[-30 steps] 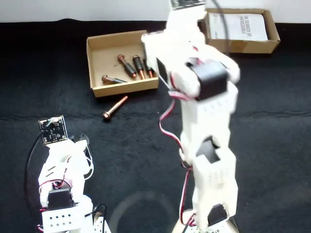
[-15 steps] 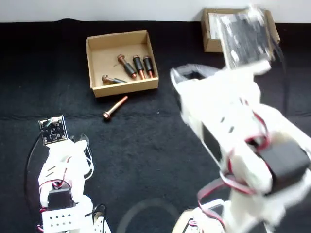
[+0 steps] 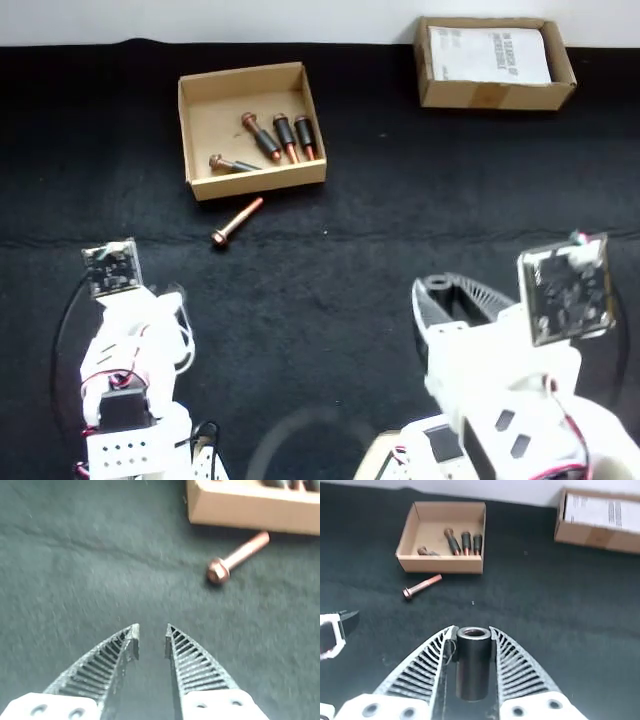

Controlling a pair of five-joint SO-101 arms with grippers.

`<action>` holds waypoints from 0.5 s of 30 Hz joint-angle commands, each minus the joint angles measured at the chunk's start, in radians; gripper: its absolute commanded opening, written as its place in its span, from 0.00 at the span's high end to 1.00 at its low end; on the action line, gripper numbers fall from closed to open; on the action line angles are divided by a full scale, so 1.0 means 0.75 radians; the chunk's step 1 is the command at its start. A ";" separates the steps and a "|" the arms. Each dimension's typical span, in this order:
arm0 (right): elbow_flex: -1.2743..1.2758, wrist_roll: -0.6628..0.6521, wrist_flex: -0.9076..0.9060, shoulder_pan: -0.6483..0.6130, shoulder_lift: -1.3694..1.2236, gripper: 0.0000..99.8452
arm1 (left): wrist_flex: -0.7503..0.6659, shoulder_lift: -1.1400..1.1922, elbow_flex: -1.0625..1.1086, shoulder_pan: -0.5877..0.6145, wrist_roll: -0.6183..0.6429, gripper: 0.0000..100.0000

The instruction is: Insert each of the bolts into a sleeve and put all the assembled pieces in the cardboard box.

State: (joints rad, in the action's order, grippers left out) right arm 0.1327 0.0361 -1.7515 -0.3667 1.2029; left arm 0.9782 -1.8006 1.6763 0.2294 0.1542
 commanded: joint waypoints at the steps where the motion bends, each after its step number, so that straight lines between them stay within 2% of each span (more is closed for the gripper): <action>1: 0.261 -0.014 0.099 0.107 0.157 0.99 | 0.098 -0.005 0.026 -0.136 -0.004 0.89; 7: 0.864 -0.211 0.602 0.302 0.445 0.99 | 0.137 -0.013 0.026 -0.269 0.004 0.90; 10: 1.153 -0.262 0.836 0.357 0.602 0.99 | 0.053 -0.013 0.026 -0.271 0.057 0.99; 15: 1.537 -0.333 1.116 0.369 0.830 0.99 | -0.117 -0.013 0.026 -0.277 0.078 0.99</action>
State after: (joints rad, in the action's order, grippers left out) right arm 1.1531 -0.1864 -1.0334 -0.0997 1.7446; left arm 0.9582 -1.8006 1.6763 0.0361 0.2048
